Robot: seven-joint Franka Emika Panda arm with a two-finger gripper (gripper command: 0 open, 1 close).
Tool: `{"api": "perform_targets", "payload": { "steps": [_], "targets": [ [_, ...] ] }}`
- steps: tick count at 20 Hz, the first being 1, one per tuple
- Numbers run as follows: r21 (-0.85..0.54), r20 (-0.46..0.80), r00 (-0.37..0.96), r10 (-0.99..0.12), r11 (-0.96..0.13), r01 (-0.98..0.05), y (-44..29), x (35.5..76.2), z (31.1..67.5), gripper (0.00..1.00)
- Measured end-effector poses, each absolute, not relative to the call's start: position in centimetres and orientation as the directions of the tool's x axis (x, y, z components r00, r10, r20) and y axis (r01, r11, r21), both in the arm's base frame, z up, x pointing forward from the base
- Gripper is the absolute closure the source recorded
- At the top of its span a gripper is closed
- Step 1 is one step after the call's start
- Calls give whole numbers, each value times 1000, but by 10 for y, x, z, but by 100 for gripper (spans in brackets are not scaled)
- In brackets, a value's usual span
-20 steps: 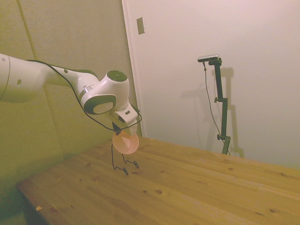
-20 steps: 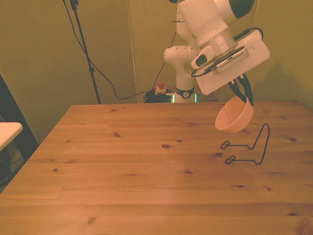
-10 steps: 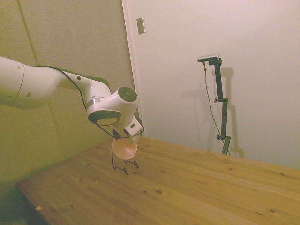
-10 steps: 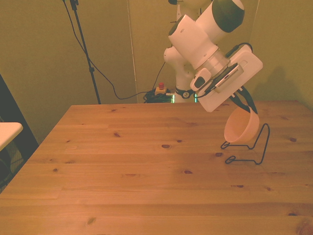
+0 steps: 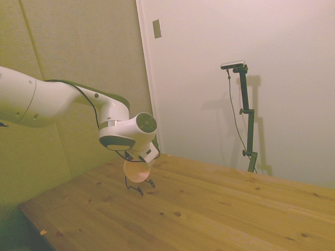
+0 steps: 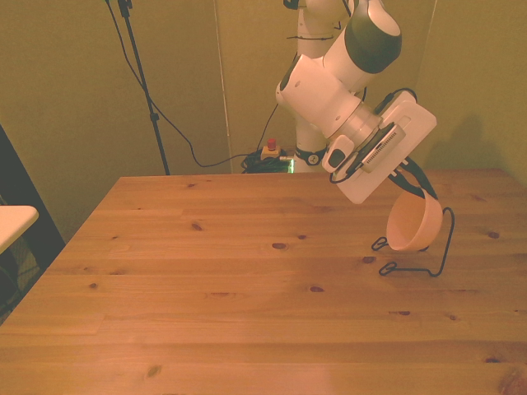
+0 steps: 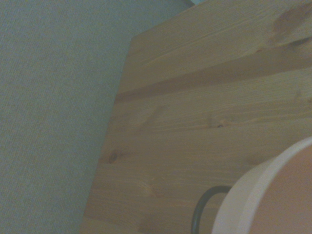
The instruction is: Load the bowl
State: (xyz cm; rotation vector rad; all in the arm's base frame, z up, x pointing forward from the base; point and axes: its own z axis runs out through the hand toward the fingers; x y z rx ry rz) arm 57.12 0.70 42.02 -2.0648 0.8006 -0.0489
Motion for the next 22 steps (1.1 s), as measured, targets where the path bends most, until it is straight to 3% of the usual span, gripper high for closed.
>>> {"api": "perform_targets", "payload": {
  "steps": [17,18,22],
  "targets": [
    [-766,-283,797,-533,-374,-523,1,580,394,100],
    [-766,-286,796,-533,-372,-525,0,580,393,0],
    [-762,-298,793,-532,-368,-533,-1,581,387,0]
  ]
}}
